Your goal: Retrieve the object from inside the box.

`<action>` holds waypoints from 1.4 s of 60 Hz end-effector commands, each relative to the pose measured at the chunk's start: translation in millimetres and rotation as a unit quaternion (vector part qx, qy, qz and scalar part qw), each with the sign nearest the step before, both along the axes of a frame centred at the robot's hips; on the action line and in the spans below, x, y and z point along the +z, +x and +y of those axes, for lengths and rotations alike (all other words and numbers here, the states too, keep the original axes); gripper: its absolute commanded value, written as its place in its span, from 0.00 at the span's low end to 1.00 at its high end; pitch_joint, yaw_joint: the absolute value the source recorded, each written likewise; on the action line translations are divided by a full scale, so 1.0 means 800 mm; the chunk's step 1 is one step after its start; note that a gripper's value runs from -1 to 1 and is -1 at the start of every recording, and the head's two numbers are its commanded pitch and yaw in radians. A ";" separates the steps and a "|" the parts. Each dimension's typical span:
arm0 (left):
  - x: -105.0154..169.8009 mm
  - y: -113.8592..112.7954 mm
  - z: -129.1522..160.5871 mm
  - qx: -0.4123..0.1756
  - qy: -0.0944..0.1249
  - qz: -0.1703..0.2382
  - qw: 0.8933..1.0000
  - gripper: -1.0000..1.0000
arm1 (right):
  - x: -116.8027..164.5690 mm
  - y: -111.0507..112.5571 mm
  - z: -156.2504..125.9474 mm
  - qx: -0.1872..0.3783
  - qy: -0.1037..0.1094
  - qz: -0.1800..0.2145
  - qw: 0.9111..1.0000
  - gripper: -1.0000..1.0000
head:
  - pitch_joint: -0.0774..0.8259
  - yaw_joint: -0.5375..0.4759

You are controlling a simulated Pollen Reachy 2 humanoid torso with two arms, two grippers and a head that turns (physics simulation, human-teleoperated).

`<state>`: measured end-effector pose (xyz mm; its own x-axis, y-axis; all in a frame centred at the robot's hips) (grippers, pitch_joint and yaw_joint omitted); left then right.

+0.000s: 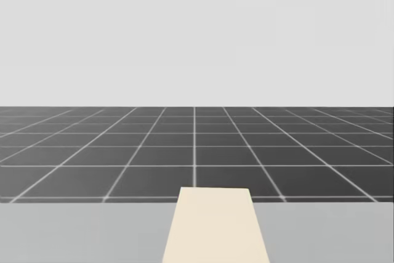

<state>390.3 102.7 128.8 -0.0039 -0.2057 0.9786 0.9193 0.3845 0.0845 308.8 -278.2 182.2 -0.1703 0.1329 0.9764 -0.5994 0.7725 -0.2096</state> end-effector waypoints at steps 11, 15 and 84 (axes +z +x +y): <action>-0.004 -0.009 -0.070 -0.073 -0.035 0.026 0.996 1.00 | -0.001 0.001 0.000 0.004 -0.003 -0.001 1.000 0.00 | 0.10 0.52; -0.004 -0.009 -0.070 -0.071 -0.033 0.023 0.997 1.00 | -0.001 0.001 0.000 0.005 -0.003 -0.001 1.000 0.00 | 0.10 0.51; 0.080 -0.068 0.256 0.183 -0.070 -0.065 0.978 1.00 | 0.002 -0.001 -0.003 0.005 0.004 -0.002 1.000 0.00 | 0.09 0.53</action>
<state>333.8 282.0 171.0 -0.0282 -0.1076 0.9938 0.7569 0.6471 0.0915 308.3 -279.4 183.4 -0.1758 0.1263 0.9763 -0.6068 0.7670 -0.2085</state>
